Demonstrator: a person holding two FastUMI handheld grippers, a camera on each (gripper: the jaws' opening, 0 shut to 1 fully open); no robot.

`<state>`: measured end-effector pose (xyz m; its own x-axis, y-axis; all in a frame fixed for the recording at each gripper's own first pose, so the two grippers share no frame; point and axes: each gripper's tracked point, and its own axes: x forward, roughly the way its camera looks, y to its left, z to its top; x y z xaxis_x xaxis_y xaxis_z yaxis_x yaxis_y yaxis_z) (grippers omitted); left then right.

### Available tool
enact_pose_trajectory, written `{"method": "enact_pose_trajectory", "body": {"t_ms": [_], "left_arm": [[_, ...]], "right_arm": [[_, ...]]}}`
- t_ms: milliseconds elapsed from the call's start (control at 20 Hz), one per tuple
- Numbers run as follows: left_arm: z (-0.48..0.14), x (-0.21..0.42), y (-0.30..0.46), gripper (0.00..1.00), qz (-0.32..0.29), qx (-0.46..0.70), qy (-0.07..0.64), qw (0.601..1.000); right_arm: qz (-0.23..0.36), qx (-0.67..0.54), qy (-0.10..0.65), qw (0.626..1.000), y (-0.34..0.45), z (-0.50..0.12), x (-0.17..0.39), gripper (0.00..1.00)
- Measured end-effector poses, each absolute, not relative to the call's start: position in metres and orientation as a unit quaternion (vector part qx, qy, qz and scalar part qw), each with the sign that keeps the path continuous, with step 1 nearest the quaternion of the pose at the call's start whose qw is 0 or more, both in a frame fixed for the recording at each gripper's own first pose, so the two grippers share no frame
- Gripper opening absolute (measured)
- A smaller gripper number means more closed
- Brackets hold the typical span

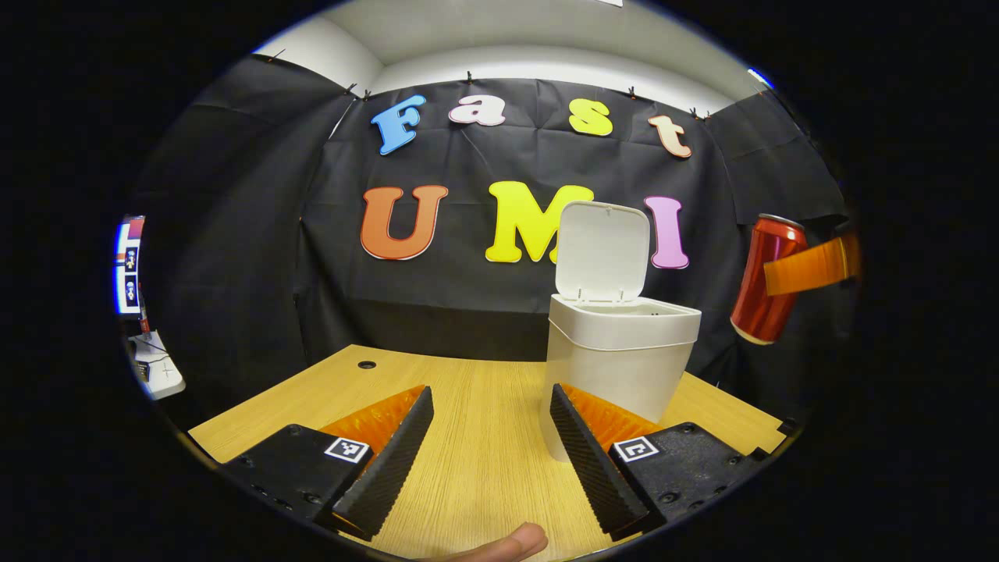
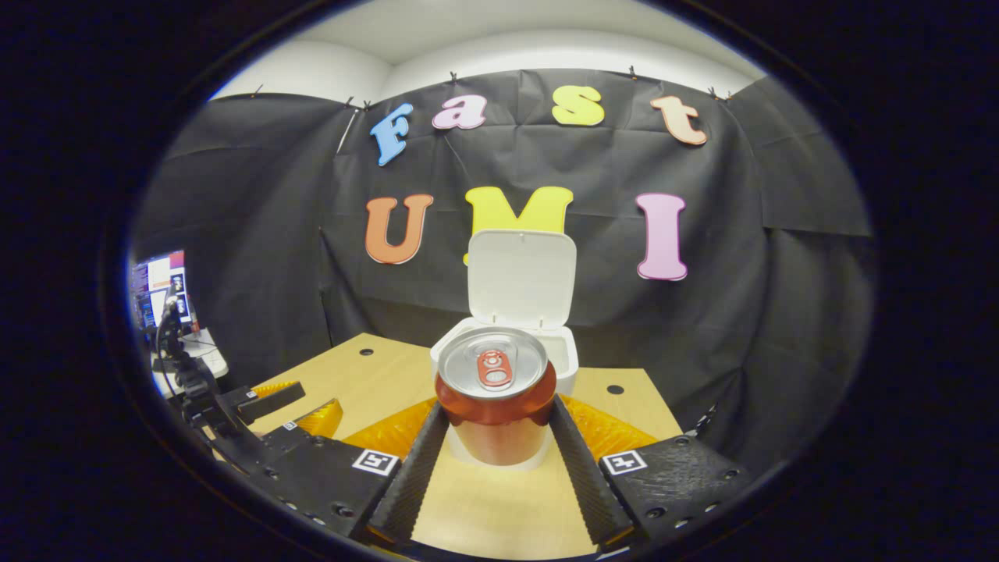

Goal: Press the lid of the desktop garbage bin to open it, pick up the crumpled paper on the desktop and throw it into the bin, then pick up the pop can on the desktop and drop it into the bin, and finally close the garbage bin lid.

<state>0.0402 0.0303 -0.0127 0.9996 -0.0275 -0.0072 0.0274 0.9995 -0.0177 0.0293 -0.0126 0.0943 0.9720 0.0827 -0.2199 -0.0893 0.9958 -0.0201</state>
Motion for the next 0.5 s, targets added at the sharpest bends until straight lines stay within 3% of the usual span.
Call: {"method": "enact_pose_trajectory", "body": {"t_ms": [500], "left_arm": [[-0.018,0.042,0.029,0.98,-0.021,-0.008,0.010,1.000]], "right_arm": [[0.050,-0.025,0.087,0.995,0.002,0.158,0.076,0.78]]}}
